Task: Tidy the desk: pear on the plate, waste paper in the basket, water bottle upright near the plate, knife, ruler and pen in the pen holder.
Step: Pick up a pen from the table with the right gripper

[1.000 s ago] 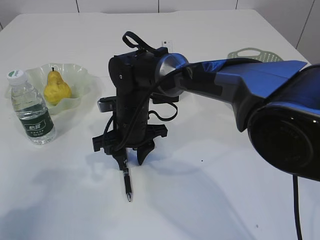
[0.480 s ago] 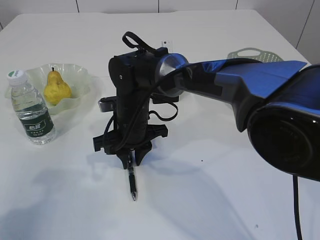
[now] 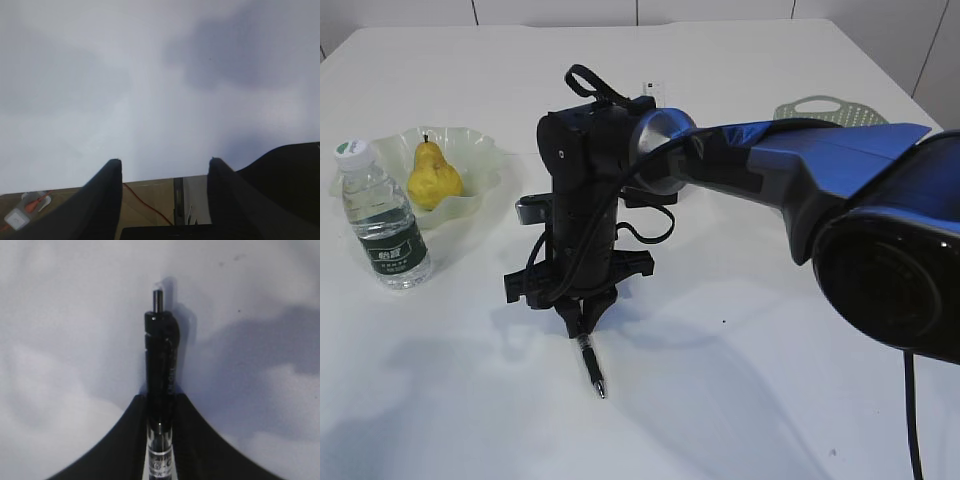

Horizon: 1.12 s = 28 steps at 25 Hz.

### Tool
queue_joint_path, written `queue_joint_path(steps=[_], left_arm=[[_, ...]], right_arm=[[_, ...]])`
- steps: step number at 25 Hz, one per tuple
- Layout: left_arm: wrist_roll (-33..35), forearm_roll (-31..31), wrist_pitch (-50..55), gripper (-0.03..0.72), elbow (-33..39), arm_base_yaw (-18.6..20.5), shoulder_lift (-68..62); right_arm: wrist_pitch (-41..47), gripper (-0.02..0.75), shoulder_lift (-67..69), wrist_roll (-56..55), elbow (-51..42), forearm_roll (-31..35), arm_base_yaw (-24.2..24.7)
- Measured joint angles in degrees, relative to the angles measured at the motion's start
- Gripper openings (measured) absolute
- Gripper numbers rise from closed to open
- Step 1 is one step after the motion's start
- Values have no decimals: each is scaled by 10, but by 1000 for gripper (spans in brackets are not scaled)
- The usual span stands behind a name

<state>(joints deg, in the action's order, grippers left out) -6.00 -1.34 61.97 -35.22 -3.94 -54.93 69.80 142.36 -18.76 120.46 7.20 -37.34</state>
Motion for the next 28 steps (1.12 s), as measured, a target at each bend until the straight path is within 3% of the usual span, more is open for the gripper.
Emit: queue_joint_path(steps=[14,28], left_arm=[[0,0,1,384,0,0,0],[0,0,1,384,0,0,0]], right_arm=[[1,102,1,0,7,-25,0],[4,101,13,0,116,-27,0]])
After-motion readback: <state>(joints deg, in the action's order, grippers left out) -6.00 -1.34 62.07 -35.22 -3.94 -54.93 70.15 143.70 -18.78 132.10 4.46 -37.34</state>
